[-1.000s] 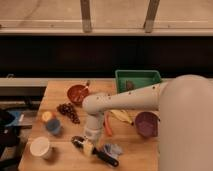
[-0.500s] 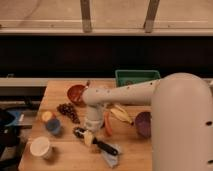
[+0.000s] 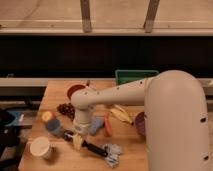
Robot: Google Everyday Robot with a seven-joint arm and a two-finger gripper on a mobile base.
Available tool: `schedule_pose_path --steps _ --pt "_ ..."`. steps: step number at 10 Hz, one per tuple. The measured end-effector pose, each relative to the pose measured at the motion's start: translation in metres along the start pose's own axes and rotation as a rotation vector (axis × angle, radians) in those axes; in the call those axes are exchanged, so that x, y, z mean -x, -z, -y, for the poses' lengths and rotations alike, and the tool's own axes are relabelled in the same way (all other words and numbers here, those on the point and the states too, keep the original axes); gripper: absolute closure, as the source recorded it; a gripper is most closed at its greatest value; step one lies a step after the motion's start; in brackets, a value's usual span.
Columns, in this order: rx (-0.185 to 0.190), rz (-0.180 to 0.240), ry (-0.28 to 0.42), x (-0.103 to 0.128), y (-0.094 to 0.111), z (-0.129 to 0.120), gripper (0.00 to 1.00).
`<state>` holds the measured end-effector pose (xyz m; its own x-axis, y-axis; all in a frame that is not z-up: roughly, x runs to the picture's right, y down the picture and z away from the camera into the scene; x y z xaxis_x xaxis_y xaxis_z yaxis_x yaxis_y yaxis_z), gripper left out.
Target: Wipe table surface with brush
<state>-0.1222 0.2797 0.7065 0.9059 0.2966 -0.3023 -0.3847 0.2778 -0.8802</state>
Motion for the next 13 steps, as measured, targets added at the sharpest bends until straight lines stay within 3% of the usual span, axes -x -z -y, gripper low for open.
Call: schedule_pose_path --steps 3,5,7,10,13 --pt "0.032 -0.013 -0.045 -0.032 -0.017 -0.016 1.00" --pt "0.038 -0.003 -0.109 -0.066 -0.019 -0.010 1.00" --pt "0.027 0.019 -0.144 -0.080 -0.010 0.007 1.00" --pt "0.006 0.042 -0.111 -0.066 0.001 0.020 1.00" --pt "-0.011 0.057 -0.022 -0.009 0.006 0.020 1.00"
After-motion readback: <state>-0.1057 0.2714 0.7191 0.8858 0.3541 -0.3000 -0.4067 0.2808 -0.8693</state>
